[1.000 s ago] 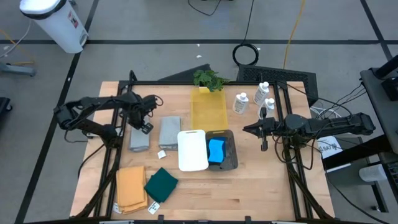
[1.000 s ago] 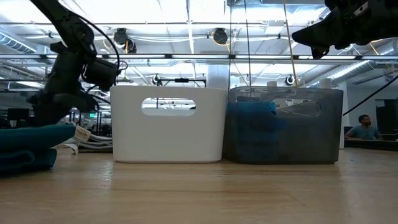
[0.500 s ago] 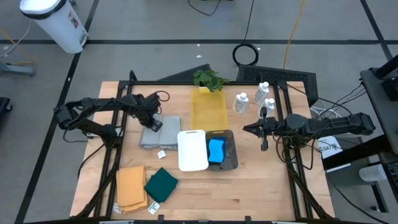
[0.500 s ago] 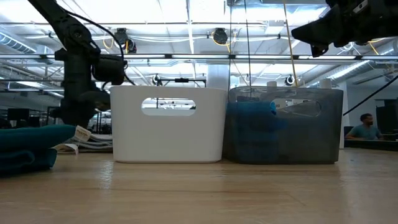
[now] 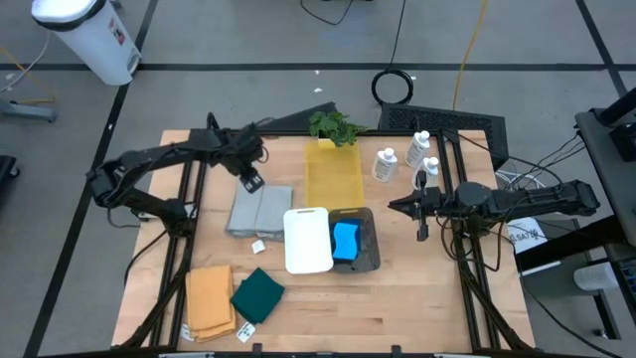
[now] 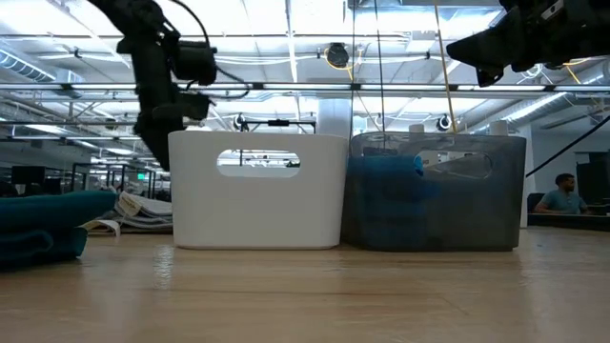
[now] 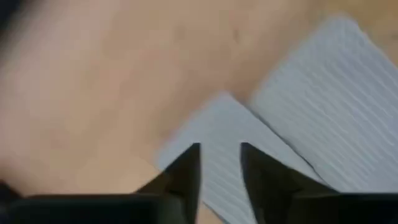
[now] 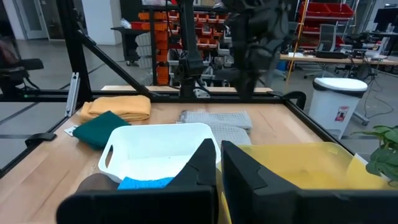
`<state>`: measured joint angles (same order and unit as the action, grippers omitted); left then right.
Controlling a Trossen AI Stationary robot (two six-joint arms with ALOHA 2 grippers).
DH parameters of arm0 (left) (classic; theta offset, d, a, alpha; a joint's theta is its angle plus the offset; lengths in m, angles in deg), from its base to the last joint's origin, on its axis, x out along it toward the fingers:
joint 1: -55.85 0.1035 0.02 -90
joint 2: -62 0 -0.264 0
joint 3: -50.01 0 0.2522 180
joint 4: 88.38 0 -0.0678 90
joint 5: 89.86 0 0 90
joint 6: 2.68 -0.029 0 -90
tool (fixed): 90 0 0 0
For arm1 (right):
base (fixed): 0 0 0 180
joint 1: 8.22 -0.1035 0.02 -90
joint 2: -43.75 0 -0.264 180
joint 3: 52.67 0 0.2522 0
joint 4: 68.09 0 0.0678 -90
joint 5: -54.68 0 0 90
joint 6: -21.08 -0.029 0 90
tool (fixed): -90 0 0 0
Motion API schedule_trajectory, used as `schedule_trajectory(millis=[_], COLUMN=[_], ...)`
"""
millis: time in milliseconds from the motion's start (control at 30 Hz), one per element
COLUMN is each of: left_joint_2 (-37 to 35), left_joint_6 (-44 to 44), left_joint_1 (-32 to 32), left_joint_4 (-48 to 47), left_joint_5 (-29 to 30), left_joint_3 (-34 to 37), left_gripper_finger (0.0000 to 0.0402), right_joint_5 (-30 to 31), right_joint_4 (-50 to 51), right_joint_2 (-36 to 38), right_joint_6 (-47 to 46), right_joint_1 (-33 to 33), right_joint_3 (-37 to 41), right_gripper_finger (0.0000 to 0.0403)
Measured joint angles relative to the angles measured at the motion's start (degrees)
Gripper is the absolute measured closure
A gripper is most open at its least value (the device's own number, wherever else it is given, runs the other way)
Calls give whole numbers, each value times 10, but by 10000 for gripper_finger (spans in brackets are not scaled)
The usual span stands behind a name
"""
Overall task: Pick & Place Kitchen Items
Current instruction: Put the left gray microfiber into the yellow bin
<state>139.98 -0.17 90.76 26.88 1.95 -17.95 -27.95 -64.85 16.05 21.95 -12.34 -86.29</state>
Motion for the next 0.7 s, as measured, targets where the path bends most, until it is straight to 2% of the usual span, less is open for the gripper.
schedule_trajectory(millis=[67,200,300,467,700], left_joint_2=[0,18,36,88,184], left_joint_6=[-61,-130,-149,-182,-234], left_joint_1=[17,68,102,136,147], left_joint_4=[6,-1,0,1,-25], left_joint_5=[-14,-128,-138,-163,-157], left_joint_3=[-7,-3,0,0,0], left_gripper_finger=[230,168,146,144,175], right_joint_5=[0,0,-1,0,0], right_joint_4=[0,0,0,1,0], right_joint_2=[0,0,-2,-7,-21], right_joint_6=[0,0,0,0,0], right_joint_1=[0,0,0,0,0], right_joint_3=[0,0,0,0,0], right_gripper_finger=[403,403,403,403,403])
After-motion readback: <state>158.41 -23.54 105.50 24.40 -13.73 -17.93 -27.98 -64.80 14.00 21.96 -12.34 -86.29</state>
